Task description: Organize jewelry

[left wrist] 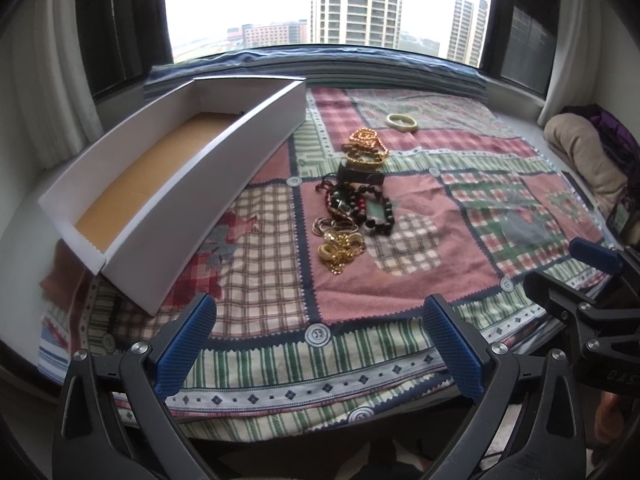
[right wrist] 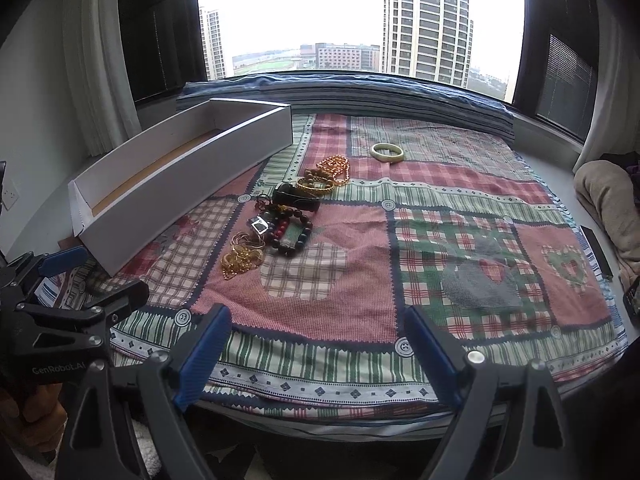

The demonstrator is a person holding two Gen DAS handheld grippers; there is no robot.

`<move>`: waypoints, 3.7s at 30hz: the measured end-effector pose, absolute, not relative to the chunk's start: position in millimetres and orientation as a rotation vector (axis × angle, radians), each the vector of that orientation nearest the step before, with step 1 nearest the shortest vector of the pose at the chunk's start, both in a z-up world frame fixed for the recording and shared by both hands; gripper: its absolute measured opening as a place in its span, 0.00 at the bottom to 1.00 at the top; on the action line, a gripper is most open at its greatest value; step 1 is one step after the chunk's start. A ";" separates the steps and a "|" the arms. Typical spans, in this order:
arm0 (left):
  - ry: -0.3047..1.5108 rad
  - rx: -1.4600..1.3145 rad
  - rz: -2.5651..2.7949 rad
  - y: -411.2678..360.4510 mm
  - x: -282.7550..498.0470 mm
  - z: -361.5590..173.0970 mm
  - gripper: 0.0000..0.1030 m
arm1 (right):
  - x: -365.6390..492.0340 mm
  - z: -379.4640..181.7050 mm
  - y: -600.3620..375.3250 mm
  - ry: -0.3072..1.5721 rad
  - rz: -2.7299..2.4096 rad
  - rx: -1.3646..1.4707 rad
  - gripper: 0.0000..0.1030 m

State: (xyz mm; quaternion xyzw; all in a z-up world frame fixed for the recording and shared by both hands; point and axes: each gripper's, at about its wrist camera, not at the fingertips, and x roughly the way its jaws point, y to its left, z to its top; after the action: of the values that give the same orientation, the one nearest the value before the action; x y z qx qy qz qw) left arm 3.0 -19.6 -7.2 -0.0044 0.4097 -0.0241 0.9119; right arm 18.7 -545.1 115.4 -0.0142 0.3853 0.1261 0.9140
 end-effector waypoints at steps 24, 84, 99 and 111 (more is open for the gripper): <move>0.827 0.020 -0.029 -20.7 0.2 -7.1 1.00 | 16.1 113.4 -539.2 0.798 0.258 -0.059 0.88; 1.024 -0.003 -0.158 -23.8 95.5 -78.1 0.99 | 24.6 100.1 -552.4 0.831 0.255 -0.004 0.88; 1.018 0.014 -0.201 -36.4 124.8 -99.2 0.06 | 43.2 85.0 -580.3 0.868 0.226 0.067 0.88; 0.976 -0.106 -0.194 13.5 88.9 -65.9 0.06 | 48.8 83.1 -565.9 0.890 0.252 0.070 0.88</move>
State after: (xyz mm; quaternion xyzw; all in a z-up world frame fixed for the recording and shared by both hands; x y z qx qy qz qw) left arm 88.9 13.5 -65.9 -0.0507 0.4677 -0.0930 0.8775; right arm 48.8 -565.9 83.1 0.0339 0.4293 0.1215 0.8943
